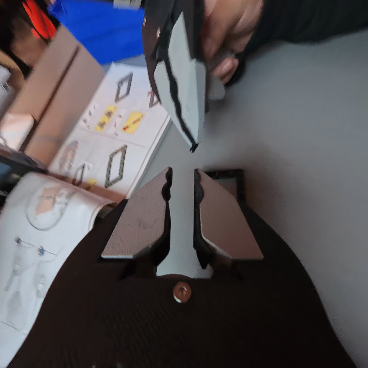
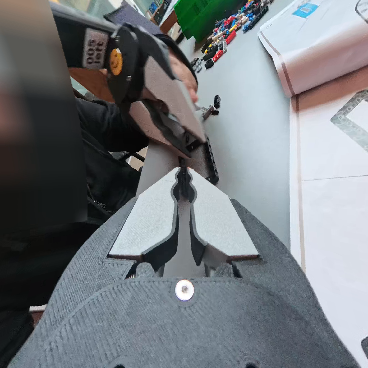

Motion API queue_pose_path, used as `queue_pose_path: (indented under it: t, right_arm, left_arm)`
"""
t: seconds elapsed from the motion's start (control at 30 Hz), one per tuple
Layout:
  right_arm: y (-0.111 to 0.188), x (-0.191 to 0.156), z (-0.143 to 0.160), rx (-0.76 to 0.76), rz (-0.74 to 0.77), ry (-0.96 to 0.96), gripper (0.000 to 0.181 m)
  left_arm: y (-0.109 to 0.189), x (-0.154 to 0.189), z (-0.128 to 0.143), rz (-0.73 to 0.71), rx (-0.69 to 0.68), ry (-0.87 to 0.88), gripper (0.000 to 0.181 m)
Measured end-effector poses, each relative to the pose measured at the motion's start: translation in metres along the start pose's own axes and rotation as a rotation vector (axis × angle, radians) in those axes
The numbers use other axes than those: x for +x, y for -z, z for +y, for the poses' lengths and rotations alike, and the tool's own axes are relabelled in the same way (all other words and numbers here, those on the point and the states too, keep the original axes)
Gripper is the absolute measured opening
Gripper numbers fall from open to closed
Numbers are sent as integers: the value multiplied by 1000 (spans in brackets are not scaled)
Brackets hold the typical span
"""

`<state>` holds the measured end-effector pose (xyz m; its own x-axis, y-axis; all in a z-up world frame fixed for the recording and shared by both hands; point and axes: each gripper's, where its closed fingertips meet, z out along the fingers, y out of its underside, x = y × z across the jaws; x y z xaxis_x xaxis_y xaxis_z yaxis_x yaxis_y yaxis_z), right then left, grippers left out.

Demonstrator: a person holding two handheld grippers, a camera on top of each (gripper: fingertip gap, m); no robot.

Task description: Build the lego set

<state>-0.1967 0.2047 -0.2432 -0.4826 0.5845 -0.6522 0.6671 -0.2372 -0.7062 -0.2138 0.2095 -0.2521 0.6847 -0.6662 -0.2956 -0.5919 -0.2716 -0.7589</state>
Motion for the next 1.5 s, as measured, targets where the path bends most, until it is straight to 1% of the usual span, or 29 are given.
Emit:
queue_pose_path:
  t: [0.1, 0.17, 0.27, 0.37, 0.53, 0.7, 0.9, 1.03, 1.13, 1.23, 1.33, 1.37, 1.4, 1.47, 1.5]
  right_arm:
    - [-3, 3, 3, -15, -1, -48, 0]
    - [-5, 2, 4, -20, -21, -84, 0]
    - [-7, 3, 8, -36, -26, -117, 0]
    - [-9, 1, 10, -47, -38, -128, 0]
    - [-10, -1, 13, -65, -35, -130, 0]
    - [-10, 2, 12, -59, -23, -152, 0]
    - [-13, 7, 18, -90, 18, -157, 0]
    - [-11, 9, 12, -64, 44, -138, 0]
    - [-11, 12, 7, -60, 129, -46, 0]
    - [-9, 15, 5, -78, 225, 96, 1]
    - [-8, 12, 8, -110, 269, 224, 20]
    - [-9, 8, 9, -124, 262, 277, 28]
    - [-10, 4, 11, -134, 261, 328, 29]
    - [-9, 6, 7, -133, 333, 428, 8]
    - [-8, 6, 6, -141, 363, 479, 5]
  left_arm:
    - [3, 6, -14, -38, 69, -118, 12]
    - [1, 11, -14, -18, 72, -137, 11]
    - [-2, 13, -11, -23, 57, -177, 13]
    - [-4, 18, -13, -24, 65, -237, 8]
    - [-10, 20, -5, -24, 22, -265, 3]
    - [-12, 19, -3, -37, 8, -272, 4]
    - [-18, 22, 3, -65, -56, -374, 3]
    - [-17, 17, 2, -90, -58, -339, 3]
    - [-17, 11, 3, -139, -88, -311, 2]
    - [-18, 9, 2, -138, -81, -290, 3]
    - [-16, 11, -5, -110, -31, -237, 2]
    - [-14, 10, -7, -111, -21, -232, 2]
    - [-13, 10, -9, -110, -3, -221, 2]
    - [-10, 12, -19, -88, 74, -199, 2]
    - [-10, 12, -18, -73, 73, -176, 2]
